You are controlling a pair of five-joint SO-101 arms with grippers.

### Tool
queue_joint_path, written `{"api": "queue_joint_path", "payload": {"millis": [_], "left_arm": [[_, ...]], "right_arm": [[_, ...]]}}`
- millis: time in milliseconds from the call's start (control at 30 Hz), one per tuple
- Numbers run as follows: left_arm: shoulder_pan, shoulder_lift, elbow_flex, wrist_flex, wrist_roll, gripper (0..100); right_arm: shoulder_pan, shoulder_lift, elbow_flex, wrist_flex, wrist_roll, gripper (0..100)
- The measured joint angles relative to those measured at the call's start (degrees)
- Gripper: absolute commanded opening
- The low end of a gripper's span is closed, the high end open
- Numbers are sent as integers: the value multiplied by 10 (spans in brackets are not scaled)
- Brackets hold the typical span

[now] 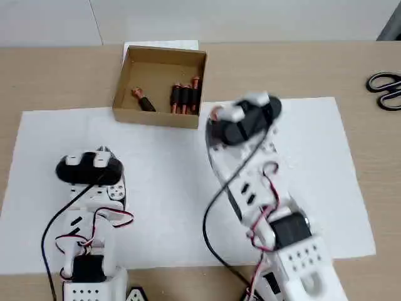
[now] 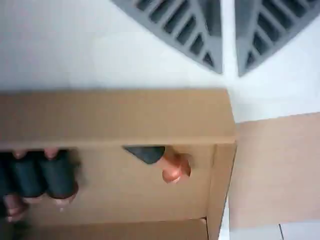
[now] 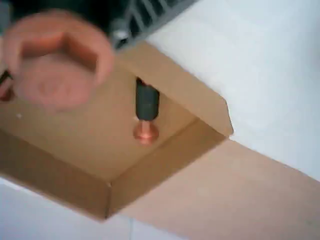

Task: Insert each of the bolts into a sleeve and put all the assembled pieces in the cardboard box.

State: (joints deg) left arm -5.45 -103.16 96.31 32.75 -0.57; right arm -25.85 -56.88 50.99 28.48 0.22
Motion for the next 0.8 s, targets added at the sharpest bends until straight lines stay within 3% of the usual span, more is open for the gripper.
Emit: {"api": "queue_joint_path", "payload": {"millis": [267, 500, 800], "left_arm": [[0, 0, 2, 40, 115, 6], [0, 0, 2, 142, 127, 6], [0, 0, 2, 166, 127, 7]], "right_arm": [[0, 232, -168, -37, -3, 4], [0, 386, -315, -37, -17, 4], [0, 576, -477, -40, -17, 4]]}}
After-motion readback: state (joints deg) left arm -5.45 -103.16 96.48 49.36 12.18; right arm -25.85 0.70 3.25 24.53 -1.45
